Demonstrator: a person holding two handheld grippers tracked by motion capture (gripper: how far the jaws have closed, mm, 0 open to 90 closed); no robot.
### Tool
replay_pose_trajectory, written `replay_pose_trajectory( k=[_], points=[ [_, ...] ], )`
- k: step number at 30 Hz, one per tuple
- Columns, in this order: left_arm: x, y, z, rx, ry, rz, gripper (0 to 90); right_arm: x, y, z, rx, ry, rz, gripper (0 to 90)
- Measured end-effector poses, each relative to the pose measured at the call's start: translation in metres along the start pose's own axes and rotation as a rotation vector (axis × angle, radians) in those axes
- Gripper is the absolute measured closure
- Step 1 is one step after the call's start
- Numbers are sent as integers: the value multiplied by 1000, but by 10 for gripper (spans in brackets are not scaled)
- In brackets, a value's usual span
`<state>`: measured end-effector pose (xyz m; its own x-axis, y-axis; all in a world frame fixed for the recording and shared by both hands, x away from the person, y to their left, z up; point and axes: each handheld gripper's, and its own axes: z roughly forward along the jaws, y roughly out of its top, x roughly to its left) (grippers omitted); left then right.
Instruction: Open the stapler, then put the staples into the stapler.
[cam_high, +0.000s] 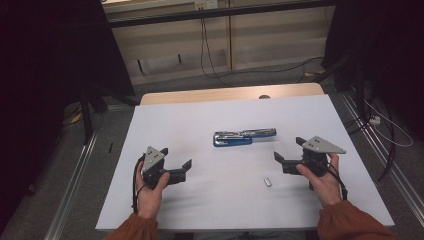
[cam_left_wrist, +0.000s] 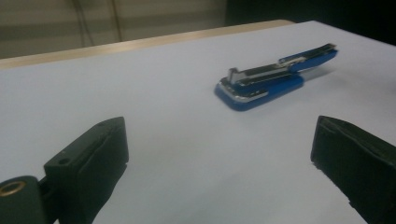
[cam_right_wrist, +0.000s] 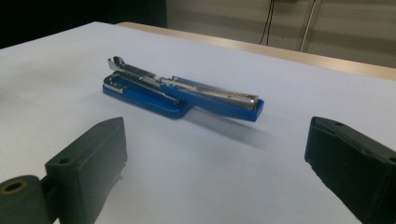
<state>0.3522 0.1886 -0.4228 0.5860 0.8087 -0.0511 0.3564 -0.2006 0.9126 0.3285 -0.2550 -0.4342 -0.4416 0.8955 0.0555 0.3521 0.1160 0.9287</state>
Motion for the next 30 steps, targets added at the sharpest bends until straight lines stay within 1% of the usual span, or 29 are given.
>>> replay_pose_trajectory(
  k=[1,3,6,8,9,10,13,14,16,17,19,21,23,24,25,26,28,30],
  points=[
    [0,-1,-1,-5,-15,-13,42,1,-1,-1,4,4,5,56],
    [-2,-2,-6,-9,-24,-10,42,3,-3,-2,9,6,2,55],
    [-3,-4,-14,-15,-17,-8,41,4,-4,-6,9,8,-3,56],
    [-4,-6,-19,-13,-17,-15,39,4,-5,-10,4,8,2,56],
    [-3,-6,-21,-10,-18,-25,39,3,-6,-12,1,8,0,57],
    [-4,-7,-23,-13,-15,-41,40,3,-6,-14,1,10,7,57],
    [-3,-7,-25,-14,-6,-42,40,3,-6,-16,0,13,14,62],
    [-3,-6,-25,-19,-9,-45,40,4,-6,-16,5,22,16,72],
    [-4,-6,-24,-22,-14,-42,41,4,-4,-14,34,62,14,86],
    [-4,-5,-24,-18,-13,-36,40,5,-3,-14,46,70,12,79],
    [-3,-6,-24,-20,-21,-39,40,7,-3,-13,65,75,2,77],
    [-3,-6,-24,-19,-20,-34,40,7,-3,-12,78,86,9,78],
    [-3,-7,-24,-20,-22,-38,40,8,-2,-11,91,96,8,79],
    [-2,-7,-24,-14,-21,-32,40,8,-1,-11,101,98,6,80],
    [-2,-7,-23,-10,-23,-30,40,8,0,-11,118,101,7,79],
    [-1,-8,-23,-4,-26,-36,40,9,1,-10,130,111,5,79],
    [0,-10,-23,10,-19,-42,40,10,4,-8,154,126,11,79],
    [1,-10,-23,10,-24,-46,40,11,6,-5,191,142,11,83]
  ],
)
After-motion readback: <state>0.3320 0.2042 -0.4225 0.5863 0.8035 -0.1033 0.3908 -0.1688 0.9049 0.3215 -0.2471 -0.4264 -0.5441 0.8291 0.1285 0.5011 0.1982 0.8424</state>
